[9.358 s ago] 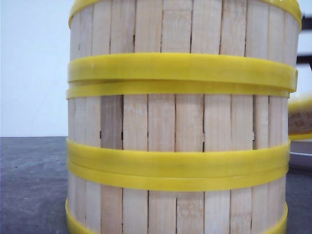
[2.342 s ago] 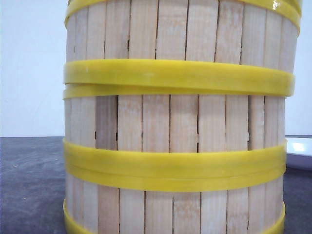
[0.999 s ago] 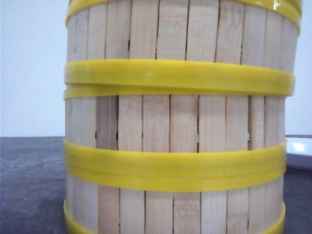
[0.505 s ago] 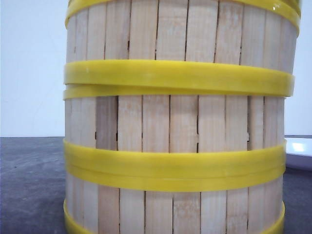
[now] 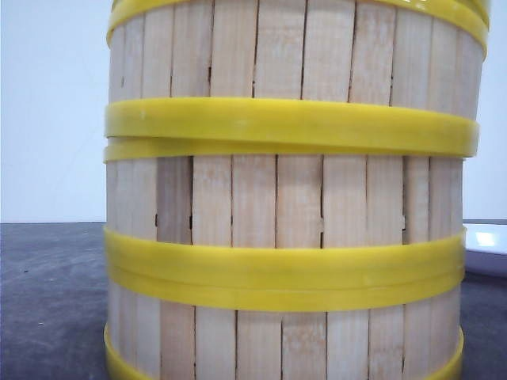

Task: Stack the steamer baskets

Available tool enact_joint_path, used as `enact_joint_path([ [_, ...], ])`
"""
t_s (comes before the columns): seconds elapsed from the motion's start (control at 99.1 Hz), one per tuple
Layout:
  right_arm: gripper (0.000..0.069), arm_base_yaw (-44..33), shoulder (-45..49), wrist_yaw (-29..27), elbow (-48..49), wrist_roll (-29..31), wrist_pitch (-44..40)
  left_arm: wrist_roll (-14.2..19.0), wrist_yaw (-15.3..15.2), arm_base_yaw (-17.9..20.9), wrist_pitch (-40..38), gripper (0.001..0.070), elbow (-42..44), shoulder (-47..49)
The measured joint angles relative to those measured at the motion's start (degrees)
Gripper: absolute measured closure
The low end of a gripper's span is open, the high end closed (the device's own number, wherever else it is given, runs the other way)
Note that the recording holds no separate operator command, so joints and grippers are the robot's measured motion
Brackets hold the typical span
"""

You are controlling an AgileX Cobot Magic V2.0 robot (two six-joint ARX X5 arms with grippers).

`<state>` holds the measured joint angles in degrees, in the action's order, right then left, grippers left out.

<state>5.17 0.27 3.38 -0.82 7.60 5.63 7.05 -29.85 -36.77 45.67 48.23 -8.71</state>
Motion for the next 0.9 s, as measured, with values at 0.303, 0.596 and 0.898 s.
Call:
enact_joint_path([
  [0.303,0.0685,0.0,-0.1,-0.4,0.0,0.4,-10.0,0.0,0.0,0.0,0.0,0.0691,0.0,0.0],
  [0.596,0.0685,-0.6,0.0,1.7,-0.1,-1.8,-15.3,0.0,0.0,0.0,0.0,0.0691,0.0,0.0],
  [0.898,0.0685,-2.0,0.0,1.2,-0.1,-6.3,-15.2,0.0,0.0,0.0,0.0,0.0691,0.0,0.0],
])
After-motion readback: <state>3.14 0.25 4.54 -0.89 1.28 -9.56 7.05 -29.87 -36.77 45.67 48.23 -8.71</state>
